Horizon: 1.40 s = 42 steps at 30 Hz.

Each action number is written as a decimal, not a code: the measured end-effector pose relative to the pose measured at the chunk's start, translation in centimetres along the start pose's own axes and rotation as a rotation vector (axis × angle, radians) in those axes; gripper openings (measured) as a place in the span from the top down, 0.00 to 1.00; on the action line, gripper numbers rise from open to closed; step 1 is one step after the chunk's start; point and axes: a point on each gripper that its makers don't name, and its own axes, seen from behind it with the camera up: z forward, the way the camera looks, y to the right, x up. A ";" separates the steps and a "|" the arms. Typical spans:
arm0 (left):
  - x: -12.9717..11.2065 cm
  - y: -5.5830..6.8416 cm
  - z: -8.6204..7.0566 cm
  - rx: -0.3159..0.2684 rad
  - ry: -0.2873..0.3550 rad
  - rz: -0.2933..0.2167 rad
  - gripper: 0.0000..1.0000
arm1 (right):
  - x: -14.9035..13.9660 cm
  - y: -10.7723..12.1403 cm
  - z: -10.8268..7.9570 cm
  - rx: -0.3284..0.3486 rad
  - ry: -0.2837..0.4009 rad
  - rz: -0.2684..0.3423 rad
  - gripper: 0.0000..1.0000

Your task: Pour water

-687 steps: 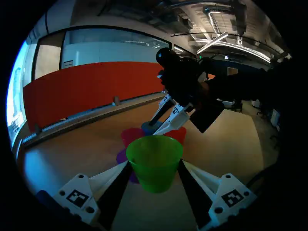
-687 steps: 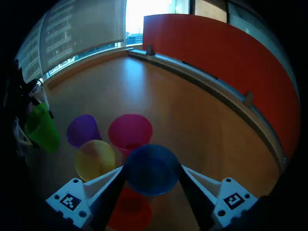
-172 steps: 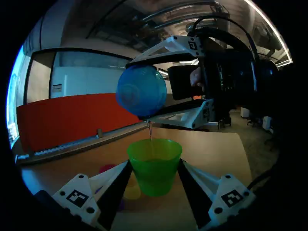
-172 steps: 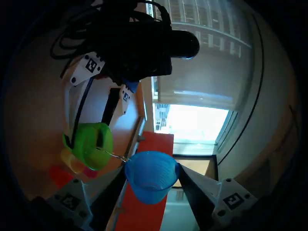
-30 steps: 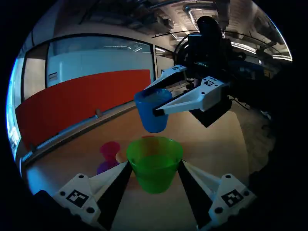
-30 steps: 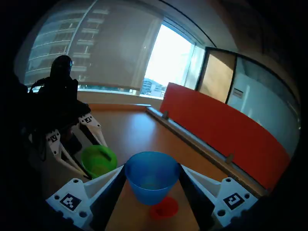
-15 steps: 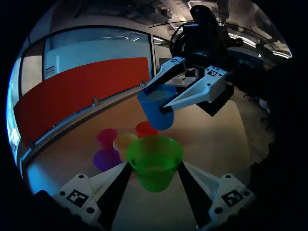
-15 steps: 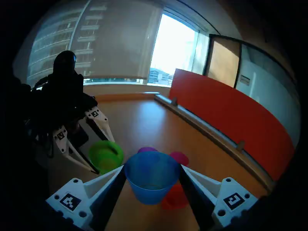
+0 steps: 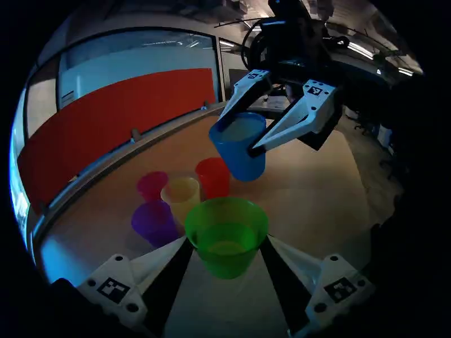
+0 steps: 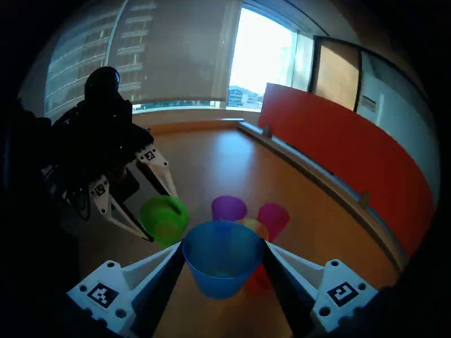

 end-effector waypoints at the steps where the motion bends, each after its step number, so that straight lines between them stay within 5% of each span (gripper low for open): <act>1: -0.1 0.0 0.1 -0.002 -0.001 -0.001 0.17 | -0.2 0.0 0.0 0.003 -0.004 0.000 0.06; 21: -1.5 0.0 1.0 -0.019 -0.017 -0.020 0.17 | -3.2 -0.6 1.1 0.043 -0.070 0.008 0.06; 42: -3.8 -0.5 1.8 -0.029 -0.102 0.001 0.17 | -6.0 -1.5 2.3 0.094 -0.163 -0.031 0.05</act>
